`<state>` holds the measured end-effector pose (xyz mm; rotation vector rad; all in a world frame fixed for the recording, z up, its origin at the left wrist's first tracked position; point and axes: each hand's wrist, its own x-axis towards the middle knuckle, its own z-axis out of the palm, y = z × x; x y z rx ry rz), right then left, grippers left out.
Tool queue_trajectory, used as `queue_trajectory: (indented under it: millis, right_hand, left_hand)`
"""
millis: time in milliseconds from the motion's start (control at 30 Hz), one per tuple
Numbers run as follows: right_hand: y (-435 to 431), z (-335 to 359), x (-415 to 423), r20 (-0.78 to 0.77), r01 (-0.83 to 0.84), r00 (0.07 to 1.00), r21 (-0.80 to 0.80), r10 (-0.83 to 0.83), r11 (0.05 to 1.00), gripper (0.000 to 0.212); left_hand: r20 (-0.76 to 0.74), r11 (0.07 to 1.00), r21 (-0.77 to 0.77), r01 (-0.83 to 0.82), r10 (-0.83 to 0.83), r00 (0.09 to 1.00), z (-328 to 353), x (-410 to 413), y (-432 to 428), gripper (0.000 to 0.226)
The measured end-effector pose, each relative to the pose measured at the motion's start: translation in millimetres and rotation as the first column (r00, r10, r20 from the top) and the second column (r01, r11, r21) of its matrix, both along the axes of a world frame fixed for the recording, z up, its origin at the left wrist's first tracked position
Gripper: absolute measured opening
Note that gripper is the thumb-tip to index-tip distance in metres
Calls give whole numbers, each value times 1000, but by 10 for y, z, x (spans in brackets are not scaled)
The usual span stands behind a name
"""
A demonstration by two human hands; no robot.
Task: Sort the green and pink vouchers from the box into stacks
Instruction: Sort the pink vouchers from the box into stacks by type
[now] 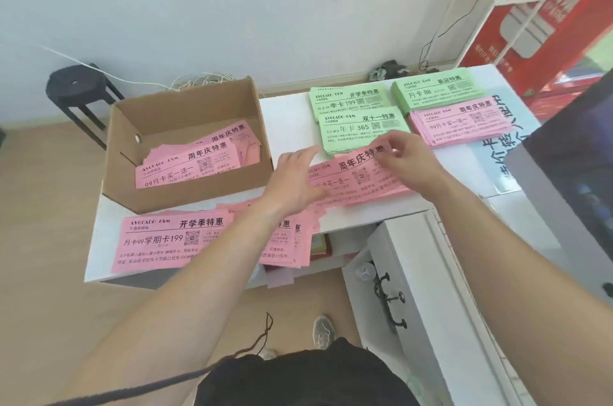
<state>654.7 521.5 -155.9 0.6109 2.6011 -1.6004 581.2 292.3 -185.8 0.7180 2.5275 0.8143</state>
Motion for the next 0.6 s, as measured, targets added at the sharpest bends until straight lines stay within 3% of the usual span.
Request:
queue_trajectory:
  millis: [33, 100, 167, 200, 300, 433, 533, 600]
  right_hand:
    - [16, 74, 28, -17, 20, 1000, -21, -21, 1000, 16]
    - [46, 196, 83, -50, 85, 995, -49, -87, 995, 9]
    - [83, 245, 140, -59, 206, 976, -70, -210, 976, 17]
    - [107, 249, 177, -53, 291, 954, -95, -297, 952, 26]
    - [208, 177, 286, 9, 515, 847, -265, -532, 815, 51]
    - [380, -51, 264, 148, 618, 746, -518, -649, 592, 66]
    - [626, -188, 159, 182, 658, 648, -623, -740, 423, 53]
    - [828, -234, 58, 200, 657, 655, -627, -728, 419, 31]
  left_hand:
    - [34, 1000, 14, 17, -18, 999, 20, -6, 68, 81]
    - [45, 998, 56, 24, -26, 999, 27, -34, 179, 47]
    - [49, 994, 112, 2, -7, 999, 61, -75, 284, 15]
    - [82, 989, 147, -14, 2, 997, 95, -100, 343, 9]
    - [192, 972, 229, -48, 3, 981, 196, -210, 570, 12]
    - [235, 969, 245, -11, -49, 971, 196, -405, 992, 12]
    - [250, 975, 219, 35, -90, 964, 146, -588, 1392, 9]
    - [280, 976, 217, 34, -96, 955, 99, -709, 1662, 7]
